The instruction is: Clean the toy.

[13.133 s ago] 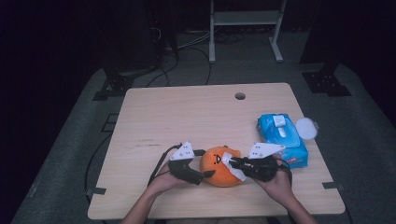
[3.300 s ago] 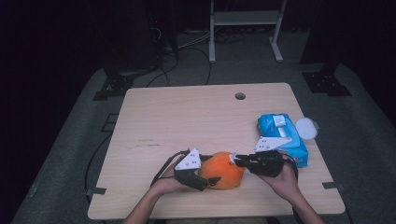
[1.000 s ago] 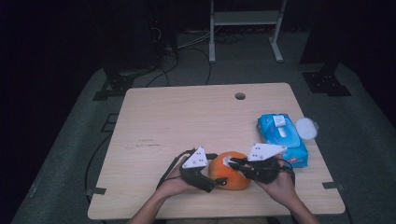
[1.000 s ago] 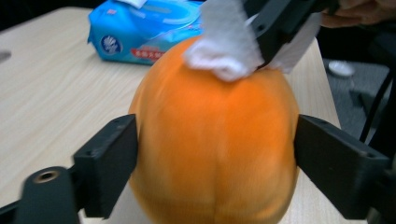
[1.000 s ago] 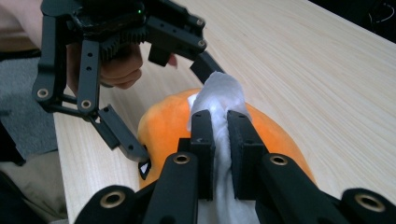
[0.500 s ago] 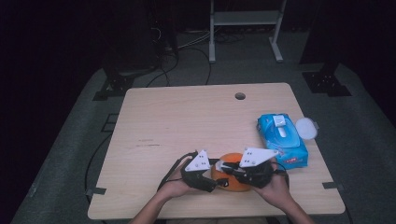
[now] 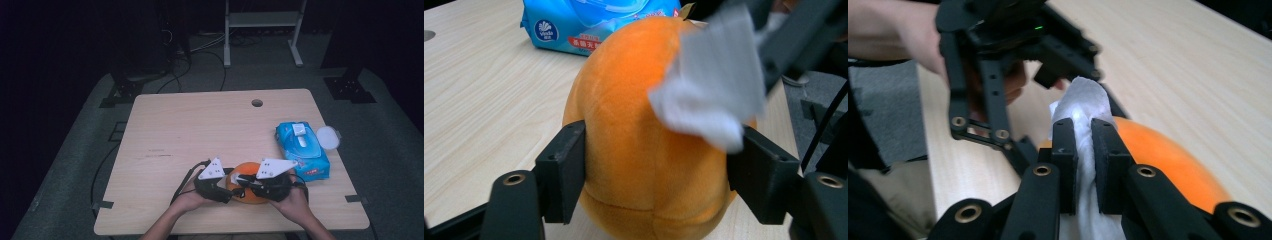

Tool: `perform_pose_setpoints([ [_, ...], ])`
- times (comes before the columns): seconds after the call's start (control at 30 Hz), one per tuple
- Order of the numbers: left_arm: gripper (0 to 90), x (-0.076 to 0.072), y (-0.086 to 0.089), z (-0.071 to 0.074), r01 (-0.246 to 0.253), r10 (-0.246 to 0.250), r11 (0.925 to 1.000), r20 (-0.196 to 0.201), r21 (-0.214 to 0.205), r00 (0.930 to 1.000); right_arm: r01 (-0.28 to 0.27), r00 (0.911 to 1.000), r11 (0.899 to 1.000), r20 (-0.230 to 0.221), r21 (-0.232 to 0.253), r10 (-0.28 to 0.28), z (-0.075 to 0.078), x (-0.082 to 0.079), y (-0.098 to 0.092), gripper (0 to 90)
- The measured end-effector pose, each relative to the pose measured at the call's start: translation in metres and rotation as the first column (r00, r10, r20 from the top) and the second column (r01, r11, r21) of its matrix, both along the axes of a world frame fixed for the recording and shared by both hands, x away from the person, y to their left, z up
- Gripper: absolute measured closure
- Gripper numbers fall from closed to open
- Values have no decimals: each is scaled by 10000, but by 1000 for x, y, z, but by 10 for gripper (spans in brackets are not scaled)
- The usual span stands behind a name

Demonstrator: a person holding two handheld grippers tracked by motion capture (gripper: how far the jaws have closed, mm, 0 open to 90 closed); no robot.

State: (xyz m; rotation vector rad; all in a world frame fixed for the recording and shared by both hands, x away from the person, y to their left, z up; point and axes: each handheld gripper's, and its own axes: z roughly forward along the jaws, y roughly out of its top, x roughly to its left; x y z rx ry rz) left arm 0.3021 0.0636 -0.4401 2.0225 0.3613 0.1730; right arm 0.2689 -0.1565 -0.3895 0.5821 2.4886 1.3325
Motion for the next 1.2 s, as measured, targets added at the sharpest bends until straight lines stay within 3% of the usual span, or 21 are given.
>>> perform_pose_setpoints([
  [0.17,309,3,3,-4,4,-6,9999,-117,-123,9999,661,9975,9978,260,-9,-661,5,8,-19,806],
  [0.2,308,4,4,-4,-16,13,9999,-192,-143,9998,1030,9946,9945,112,160,-1032,4,14,-34,806],
  [0.27,308,5,5,-5,-27,20,9997,-295,-238,9996,1230,9924,9921,-10,247,-1230,2,16,-42,806],
  [0.37,307,5,3,-4,-97,89,9997,-353,-240,9993,1263,9920,9915,-29,299,-1263,2,13,-42,806],
  [0.4,304,4,2,-3,-139,132,9997,-368,-202,9992,1150,9933,9931,83,249,-1152,2,12,-39,806],
  [0.47,298,4,0,-2,-186,178,9996,-385,-210,9991,747,9971,9957,-213,553,-737,1,9,-32,806],
  [0.53,285,4,0,-2,-201,197,9997,-345,-126,9992,232,9991,9990,-351,388,-219,-3,5,-15,806],
  [0.63,302,5,3,-4,-143,140,9999,-330,-79,9994,91,9994,9995,-335,292,-81,-4,5,-11,806],
  [0.77,318,7,6,-5,-173,165,9997,-461,-173,9988,324,9990,9990,-333,313,-313,-1,9,-21,806],
  [0.8,321,7,6,-6,-193,181,9995,-508,-245,9985,784,9967,9963,-239,346,-776,2,14,-34,806],
  [0.83,321,8,6,-6,-187,175,9996,-516,-231,9985,784,9967,9963,-239,346,-776,2,14,-34,806],
  [0.87,321,8,7,-7,-173,160,9996,-530,-242,9985,1331,9909,9896,-295,540,-1316,3,21,-50,806],
  [1.0,320,8,7,-7,-79,69,9998,-489,-205,9988,1816,9828,9826,-403,384,-1800,-2,27,-62,805],
  [1.07,272,8,6,-5,103,-115,9998,-627,-198,9980,1694,9833,9843,-753,486,-1655,-7,27,-63,806],
  [1.2,172,11,6,-1,223,-229,9997,-910,-80,9956,1326,9881,9901,-851,471,-1283,-8,24,-56,806],
])
